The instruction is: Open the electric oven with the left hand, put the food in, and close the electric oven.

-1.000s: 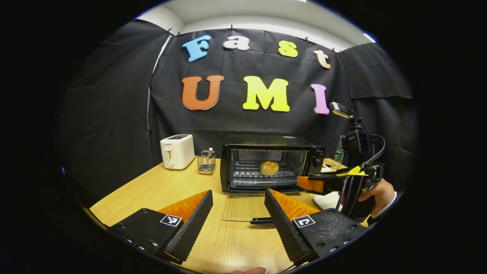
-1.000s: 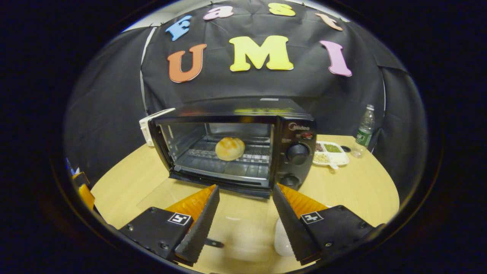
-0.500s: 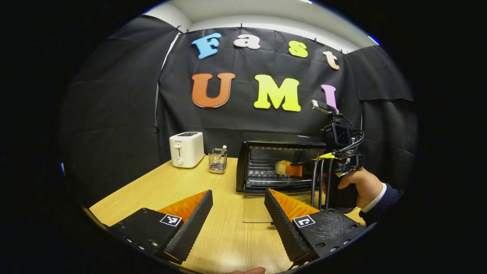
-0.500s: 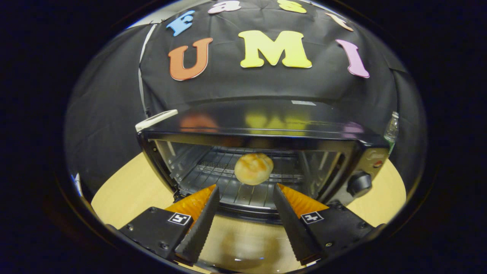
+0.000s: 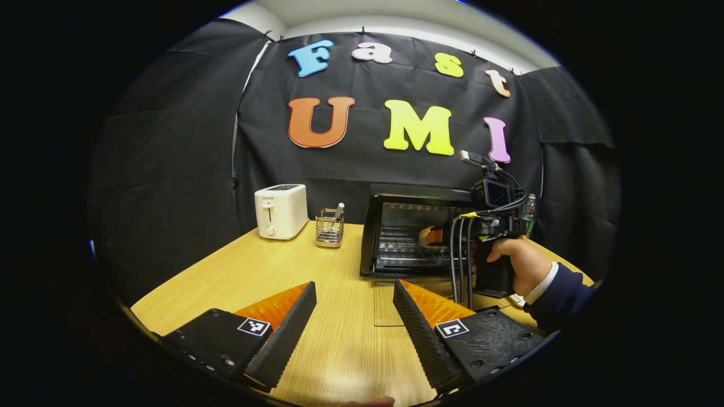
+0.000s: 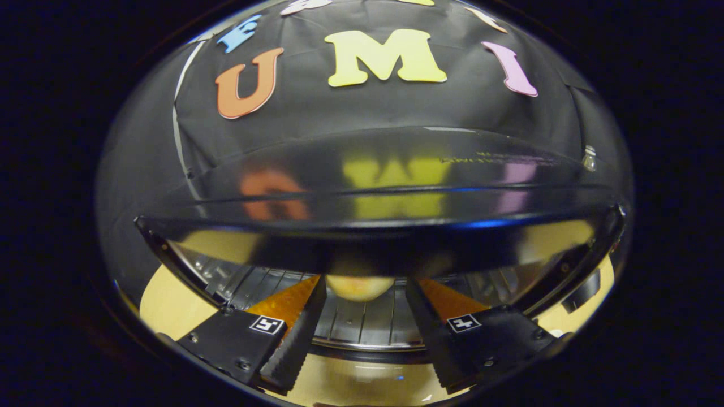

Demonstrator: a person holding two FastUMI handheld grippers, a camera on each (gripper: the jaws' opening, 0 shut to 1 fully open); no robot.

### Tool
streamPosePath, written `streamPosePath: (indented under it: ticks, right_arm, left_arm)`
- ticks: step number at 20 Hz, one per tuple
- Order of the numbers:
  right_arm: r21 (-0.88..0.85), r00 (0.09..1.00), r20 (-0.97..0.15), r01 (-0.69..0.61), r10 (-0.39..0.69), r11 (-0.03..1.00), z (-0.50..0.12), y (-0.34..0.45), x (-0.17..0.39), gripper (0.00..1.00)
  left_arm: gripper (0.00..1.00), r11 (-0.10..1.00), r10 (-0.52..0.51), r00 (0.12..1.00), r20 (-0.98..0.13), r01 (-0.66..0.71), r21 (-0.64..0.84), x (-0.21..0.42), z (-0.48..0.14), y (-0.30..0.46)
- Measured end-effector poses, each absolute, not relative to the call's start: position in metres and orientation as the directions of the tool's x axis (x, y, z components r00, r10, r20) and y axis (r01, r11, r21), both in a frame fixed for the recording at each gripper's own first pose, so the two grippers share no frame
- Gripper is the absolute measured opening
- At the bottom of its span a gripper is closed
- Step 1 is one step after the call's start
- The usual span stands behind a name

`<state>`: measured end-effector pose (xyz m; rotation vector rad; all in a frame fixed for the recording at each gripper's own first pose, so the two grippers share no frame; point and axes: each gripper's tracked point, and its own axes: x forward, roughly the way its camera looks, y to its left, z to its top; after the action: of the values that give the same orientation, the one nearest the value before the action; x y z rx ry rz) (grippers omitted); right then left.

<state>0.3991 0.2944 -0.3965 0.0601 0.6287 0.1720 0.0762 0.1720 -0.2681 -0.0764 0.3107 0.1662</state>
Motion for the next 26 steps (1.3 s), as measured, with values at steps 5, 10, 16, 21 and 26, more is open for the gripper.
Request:
streamPosePath:
  ticks: [5, 10, 16, 21, 26]
  right_arm:
    - [0.145, 0.788, -0.582, -0.144, 0.202, 0.979, -0.401, 0.303, 0.406, 0.86]
    - [0.145, 0.782, -0.588, -0.15, 0.207, 0.978, -0.404, 0.309, 0.407, 0.85]
    - [0.169, 0.778, -0.587, -0.15, 0.222, 0.974, -0.399, 0.308, 0.396, 0.84]
    - [0.19, 0.786, -0.572, -0.15, 0.234, 0.97, -0.387, 0.305, 0.375, 0.84]
    - [0.242, 0.801, -0.53, -0.172, 0.278, 0.955, -0.36, 0.308, 0.34, 0.9]
  left_arm:
    - [0.91, 0.983, 0.153, 0.934, -0.322, -0.178, -0.05, 0.081, -0.275, 0.173]
    - [0.9, 0.983, 0.149, 0.933, -0.328, -0.177, -0.057, 0.081, -0.277, 0.173]
    - [0.91, 0.984, 0.141, 0.933, -0.332, -0.17, -0.06, 0.077, -0.279, 0.169]
    - [0.9, 0.987, 0.118, 0.929, -0.35, -0.149, -0.062, 0.073, -0.286, 0.157]
    - [0.9, 0.985, 0.102, 0.928, -0.358, -0.143, -0.091, 0.069, -0.289, 0.145]
